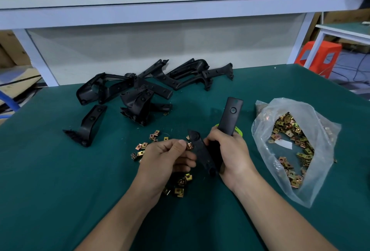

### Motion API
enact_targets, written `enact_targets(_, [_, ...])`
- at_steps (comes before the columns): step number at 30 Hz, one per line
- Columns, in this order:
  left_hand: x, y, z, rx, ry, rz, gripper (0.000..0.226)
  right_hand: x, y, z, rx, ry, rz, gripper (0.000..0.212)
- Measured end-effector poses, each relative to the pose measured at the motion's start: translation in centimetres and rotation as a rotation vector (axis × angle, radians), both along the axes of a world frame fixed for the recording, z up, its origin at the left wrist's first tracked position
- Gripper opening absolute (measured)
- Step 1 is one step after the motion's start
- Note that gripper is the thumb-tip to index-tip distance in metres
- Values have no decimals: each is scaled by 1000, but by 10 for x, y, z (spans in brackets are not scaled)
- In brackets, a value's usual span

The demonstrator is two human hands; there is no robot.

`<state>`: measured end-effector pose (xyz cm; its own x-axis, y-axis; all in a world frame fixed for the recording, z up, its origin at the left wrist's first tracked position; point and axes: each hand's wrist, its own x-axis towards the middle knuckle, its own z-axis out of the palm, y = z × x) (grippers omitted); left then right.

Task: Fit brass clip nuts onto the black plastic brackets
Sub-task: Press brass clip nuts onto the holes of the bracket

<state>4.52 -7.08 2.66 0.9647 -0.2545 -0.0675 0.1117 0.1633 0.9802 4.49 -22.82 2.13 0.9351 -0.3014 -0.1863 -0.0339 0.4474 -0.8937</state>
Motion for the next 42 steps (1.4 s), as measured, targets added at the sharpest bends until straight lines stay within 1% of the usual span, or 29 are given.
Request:
enact_targets(9, [-1,2,0,85,-52,47,33,-2,3,-1,5,7,-1,37])
enact_targets(14, [-1,3,-1,153,-125,81,29,-2,5,-1,11,-8,-11,34])
enact_targets(18, [-3,0,-4,186,-151,86,28,-3,6,-2,30,-5,-13,40])
enact_targets(20, [-4,-2,-5,192,-160,96,27,-2,7,-2,30,-3,-9,39])
enact_targets(26, [-6,-3,-9,180,-190,155,27,1,13,-7,-114,-49,-117,39])
enact_targets(31, [-9,-10,-11,205,-223,183,28,-3,18,-8,-257,-75,-168,23])
enact_targets(35, [-7,-9,-13,219,-226,184,28,-3,19,-7,-292,-87,-206,28])
enact_targets(37, [-5,-10,-14,211,-209,180,30,-2,19,-5,-222,-71,-183,31])
enact_targets(40, [0,-8,-15,236,-242,239,28,1,14,1,-30,-19,-130,27])
enact_targets(41, [3,-4,-16,304,-280,271,26,2,10,3,15,-2,-138,24])
enact_targets(42, [6,1,-17,423,-337,287,25,2,5,4,47,13,-155,20])
